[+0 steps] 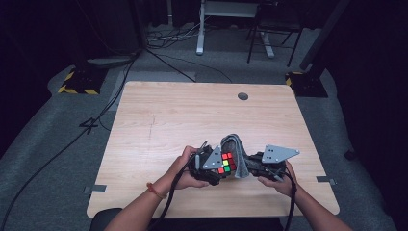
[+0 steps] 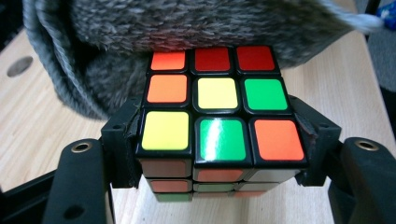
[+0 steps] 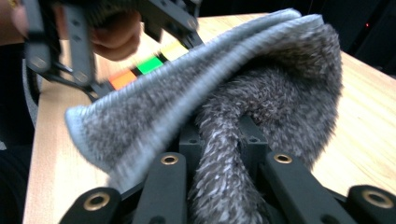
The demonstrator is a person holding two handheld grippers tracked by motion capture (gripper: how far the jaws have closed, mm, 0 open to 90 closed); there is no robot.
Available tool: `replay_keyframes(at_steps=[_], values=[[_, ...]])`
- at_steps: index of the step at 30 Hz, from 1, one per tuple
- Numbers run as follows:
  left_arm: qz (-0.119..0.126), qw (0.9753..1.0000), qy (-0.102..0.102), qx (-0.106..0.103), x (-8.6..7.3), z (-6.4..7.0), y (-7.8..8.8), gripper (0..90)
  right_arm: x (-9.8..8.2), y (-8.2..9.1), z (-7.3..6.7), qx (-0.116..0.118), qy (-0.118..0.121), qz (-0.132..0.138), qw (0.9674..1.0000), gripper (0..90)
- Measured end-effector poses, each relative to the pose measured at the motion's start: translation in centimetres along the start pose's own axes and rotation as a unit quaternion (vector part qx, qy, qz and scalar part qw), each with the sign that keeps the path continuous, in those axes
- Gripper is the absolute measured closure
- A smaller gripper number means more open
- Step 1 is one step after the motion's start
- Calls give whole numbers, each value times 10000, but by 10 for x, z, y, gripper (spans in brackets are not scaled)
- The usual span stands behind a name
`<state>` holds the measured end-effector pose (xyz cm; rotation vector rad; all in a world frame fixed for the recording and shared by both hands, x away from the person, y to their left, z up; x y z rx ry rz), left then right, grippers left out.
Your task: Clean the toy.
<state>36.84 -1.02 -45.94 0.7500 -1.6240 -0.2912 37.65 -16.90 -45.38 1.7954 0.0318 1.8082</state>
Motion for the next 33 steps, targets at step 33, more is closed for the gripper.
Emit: replay_keyframes(at_steps=[33], values=[[-65, 9998, 5, 193, -1, -6, 3, 333, -11, -7, 4, -9, 19, -274, 9996, 766]])
Point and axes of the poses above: each handheld gripper's, and its own axes: y roughly backward along the jaws, x roughly out of its top, z roughly to its right, the point moved 6 cm from there along -y, roughly forward along the jaws, and after that the axes turned 2 degrees about z, right-handed, at the moved point
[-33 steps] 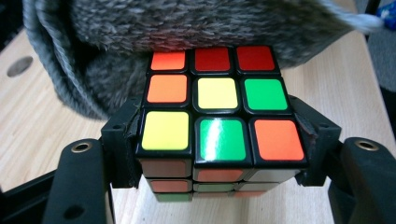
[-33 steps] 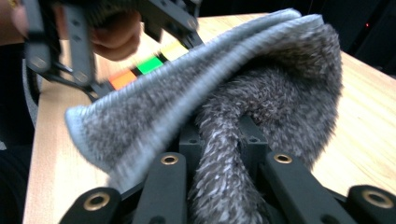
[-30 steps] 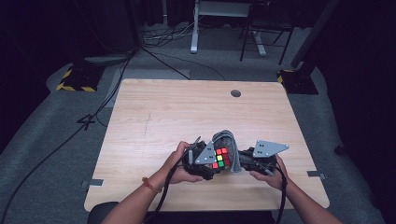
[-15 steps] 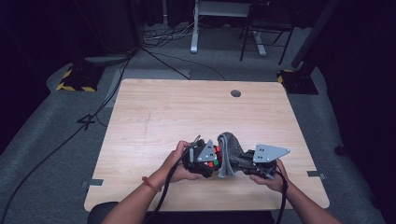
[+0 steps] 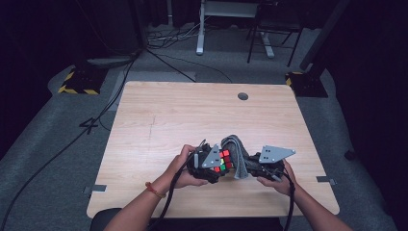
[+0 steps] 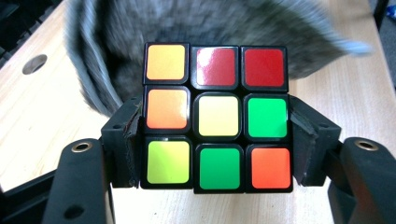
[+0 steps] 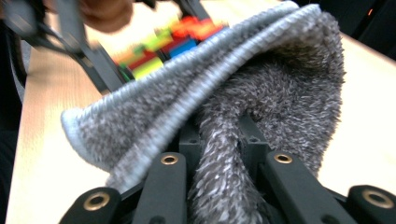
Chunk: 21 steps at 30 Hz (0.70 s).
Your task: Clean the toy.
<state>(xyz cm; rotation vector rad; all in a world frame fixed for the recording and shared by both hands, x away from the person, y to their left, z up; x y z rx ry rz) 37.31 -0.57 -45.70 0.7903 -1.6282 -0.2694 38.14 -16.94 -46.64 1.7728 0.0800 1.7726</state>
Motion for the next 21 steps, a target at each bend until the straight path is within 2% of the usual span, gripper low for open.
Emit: replay_keyframes(at_steps=[6, 8, 11, 15, 19, 21], values=[[189, 9998, 10, 8, 4, -1, 7, 333, -13, -10, 5, 168, -303, -256, 9991, 764], [271, 9996, 38, 24, 6, -2, 9, 334, -17, -14, 4, 192, -246, -403, 9987, 763], [149, 9999, -19, 51, 5, -2, 9, 334, -18, -18, -2, 289, -192, -465, 9983, 763], [1, 10000, 9, 66, -2, -7, 6, 334, -16, -18, -3, 272, -186, -419, 9986, 764], [4, 9997, 213, 143, -6, -14, 7, 334, -13, -10, 2, 232, -325, -241, 9989, 765], [-73, 9996, 236, 168, -8, -16, 6, 334, -9, -5, 3, 162, -284, -152, 9993, 765]])
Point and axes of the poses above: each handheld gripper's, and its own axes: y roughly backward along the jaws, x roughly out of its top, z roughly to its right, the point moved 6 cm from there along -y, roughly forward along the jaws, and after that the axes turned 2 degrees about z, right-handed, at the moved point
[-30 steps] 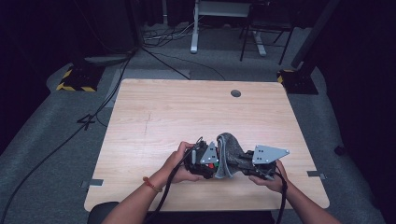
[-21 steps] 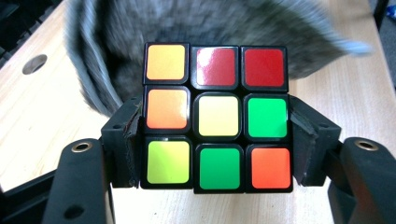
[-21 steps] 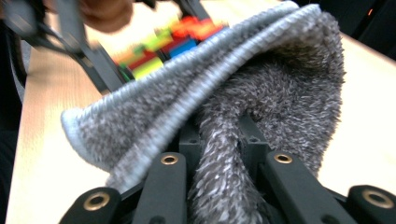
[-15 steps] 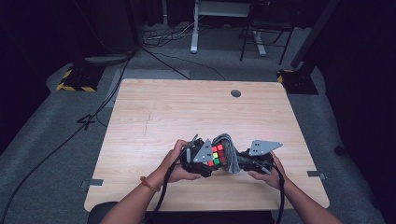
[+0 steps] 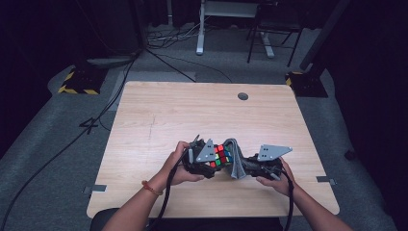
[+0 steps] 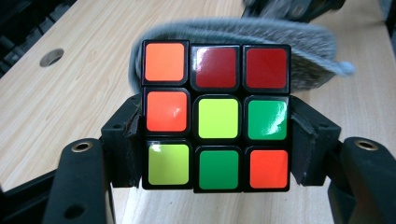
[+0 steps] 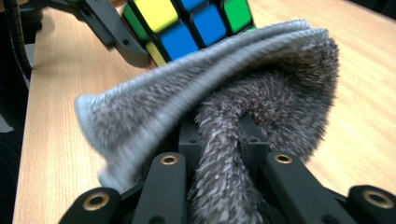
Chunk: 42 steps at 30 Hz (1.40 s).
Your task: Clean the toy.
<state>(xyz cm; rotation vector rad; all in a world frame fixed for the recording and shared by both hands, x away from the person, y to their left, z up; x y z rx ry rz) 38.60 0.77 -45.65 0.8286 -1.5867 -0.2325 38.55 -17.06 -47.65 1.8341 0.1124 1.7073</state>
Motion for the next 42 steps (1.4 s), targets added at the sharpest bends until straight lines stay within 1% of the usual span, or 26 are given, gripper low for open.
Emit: replay_keyframes(at_steps=[1, 2, 3, 4, 5, 6, 8, 9, 11, 13, 15, 16, 18, 21, 23, 25, 27, 28, 29, 30, 33, 35, 36, 37, 40, 42], values=[[-120, 9999, -35, 18, -2, -1, -3, 334, 1, 1, 0, -27, 30, 33, 10000, 766], [-227, 9997, -56, 72, -5, 0, -5, 334, 4, 4, -1, -31, 30, 146, 9999, 766], [-261, 9996, -63, 56, -6, 0, -8, 333, 7, 7, -2, -15, 28, 230, 9997, 766], [-307, 9995, -36, -10, -8, 1, -11, 334, 10, 9, -3, -12, 43, 295, 9996, 766], [-316, 9995, -54, -53, -8, 4, -13, 334, 13, 11, -4, 7, 76, 388, 9992, 766], [-327, 9994, -114, -80, -6, 7, -16, 334, 16, 12, -7, 84, 112, 459, 9988, 766], [-380, 9990, -214, -108, -3, 13, -19, 333, 18, 12, -11, 107, 202, 448, 9987, 766], [-421, 9988, -211, -108, -4, 14, -20, 333, 18, 12, -12, 117, 229, 436, 9987, 766], [-402, 9990, -131, -172, -5, 13, -21, 333, 16, 11, -11, 123, 216, 405, 9989, 766], [-388, 9991, -66, -176, -5, 12, -20, 333, 15, 10, -9, 143, 175, 396, 9990, 766], [-334, 9992, -29, -206, -2, 13, -17, 333, 13, 9, -8, 80, 218, 325, 9992, 765], [-317, 9993, -52, -207, 0, 14, -16, 333, 12, 8, -7, 75, 214, 298, 9993, 766], [-279, 9994, -37, -223, 1, 14, -13, 332, 10, 6, -6, 29, 244, 171, 9996, 765], [-294, 9995, -15, -149, 0, 10, -8, 332, 4, 3, -2, -55, 258, -115, 9996, 765], [-440, 9989, 48, -169, -4, 7, -8, 332, -2, 0, 3, -116, 213, -330, 9992, 764], [-622, 9980, 63, -100, -11, 4, -9, 332, -8, 0, 11, -210, 159, -497, 9984, 763], [-777, 9969, 86, -120, -17, 3, -11, 332, -12, 2, 21, -326, 45, -516, 9981, 763], [-868, 9962, 82, -83, -20, 3, -12, 332, -14, 3, 25, -376, -7, -535, 9979, 763], [-921, 9957, 75, -88, -23, 2, -13, 332, -17, 5, 30, -438, -29, -583, 9973, 762], [-982, 9950, 116, -112, -25, 2, -13, 332, -20, 6, 33, -514, -11, -642, 9966, 761], [-1092, 9939, 133, -119, -32, 0, -14, 332, -26, 7, 42, -661, 0, -769, 9948, 758], [-1092, 9937, 176, -184, -34, 1, -15, 331, -31, 6, 48, -752, -6, -888, 9932, 752], [-1148, 9930, 179, -199, -36, 2, -16, 331, -33, 6, 50, -798, -4, -941, 9924, 751], [-1169, 9928, 164, -206, -37, 2, -17, 331, -37, 5, 53, -822, -21, -1004, 9916, 750], [-1241, 9917, 194, -275, -39, 4, -19, 331, -42, 3, 57, -791, -110, -1072, 9910, 745], [-1275, 9912, 224, -287, -40, 4, -21, 330, -44, 4, 60, -827, -142, -1106, 9903, 741]])
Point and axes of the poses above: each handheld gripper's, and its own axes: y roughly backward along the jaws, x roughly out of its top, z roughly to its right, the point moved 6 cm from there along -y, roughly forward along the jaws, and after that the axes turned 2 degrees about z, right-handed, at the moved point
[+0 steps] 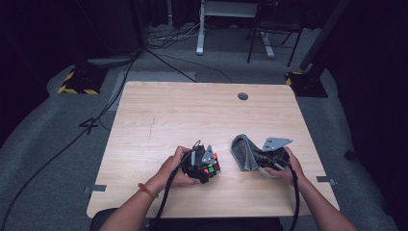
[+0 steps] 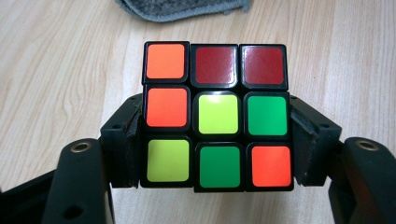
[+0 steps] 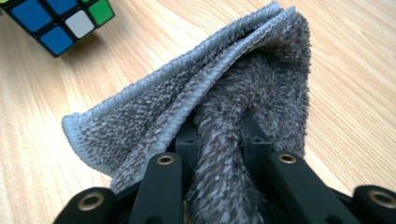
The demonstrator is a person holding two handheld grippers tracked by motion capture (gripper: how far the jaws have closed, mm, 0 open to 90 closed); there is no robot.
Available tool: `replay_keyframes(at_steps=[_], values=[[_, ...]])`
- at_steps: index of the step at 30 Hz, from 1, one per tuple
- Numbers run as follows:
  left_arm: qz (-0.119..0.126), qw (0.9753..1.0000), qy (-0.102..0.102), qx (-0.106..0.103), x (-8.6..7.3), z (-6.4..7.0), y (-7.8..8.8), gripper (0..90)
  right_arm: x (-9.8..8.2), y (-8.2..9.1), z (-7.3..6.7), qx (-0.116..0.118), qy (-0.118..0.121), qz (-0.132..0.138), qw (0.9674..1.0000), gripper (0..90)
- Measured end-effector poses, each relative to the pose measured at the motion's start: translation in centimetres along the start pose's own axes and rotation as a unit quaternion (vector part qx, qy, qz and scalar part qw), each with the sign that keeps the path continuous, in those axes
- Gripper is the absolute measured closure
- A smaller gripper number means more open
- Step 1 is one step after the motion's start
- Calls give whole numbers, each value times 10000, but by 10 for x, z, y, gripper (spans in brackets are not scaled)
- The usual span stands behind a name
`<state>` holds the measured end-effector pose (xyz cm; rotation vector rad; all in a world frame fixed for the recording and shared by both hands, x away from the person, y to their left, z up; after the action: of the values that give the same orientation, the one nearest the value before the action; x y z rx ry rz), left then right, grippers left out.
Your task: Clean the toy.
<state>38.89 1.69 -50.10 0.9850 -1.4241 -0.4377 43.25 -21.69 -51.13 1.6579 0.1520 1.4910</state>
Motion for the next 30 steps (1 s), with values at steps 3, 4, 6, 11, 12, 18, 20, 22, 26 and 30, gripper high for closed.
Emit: replay_keyframes(at_steps=[3, 4, 6, 11, 12, 18, 20, 22, 26, 30], values=[[-55, 10000, 30, -4, -1, 1, -2, 330, -2, 0, 3, -38, -54, -11, 10000, 725], [-57, 10000, 25, -20, -2, 1, -3, 329, -3, 0, 4, -54, -74, -39, 10000, 719], [-87, 10000, 21, -21, -2, 2, -3, 329, -4, 0, 6, -117, -74, -83, 9999, 705], [-91, 9999, 56, -58, -2, 2, -4, 326, -4, 0, 8, -155, -111, -84, 9998, 664], [-96, 9999, 65, -63, -2, 2, -5, 325, -4, 1, 8, -178, -105, -84, 9998, 645], [27, 9998, 153, -157, -2, 3, -2, 307, -3, 6, 13, -273, -96, -70, 9996, 568], [72, 9997, 150, -196, -2, 3, 0, 292, -3, 9, 14, -206, -182, -68, 9996, 542], [124, 9996, 138, -213, -2, 4, 2, 275, -1, 14, 16, -203, -223, -7, 9995, 505], [264, 9994, 103, -173, -1, 6, 11, 235, 2, 22, 17, -177, -296, 102, 9994, 440], [272, 9995, 101, -140, -5, 6, 18, 204, 7, 29, 18, -195, -385, 282, 9987, 384]])
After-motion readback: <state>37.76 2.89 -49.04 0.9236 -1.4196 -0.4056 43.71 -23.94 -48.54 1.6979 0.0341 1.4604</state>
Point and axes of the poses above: each handheld gripper's, and its own axes: y roughly backward along the jaws, x roughly out of its top, z roughly to its right, the point moved 6 cm from there along -y, roughly forward along the jaws, and after that the axes turned 2 degrees about z, right-handed, at the moved point
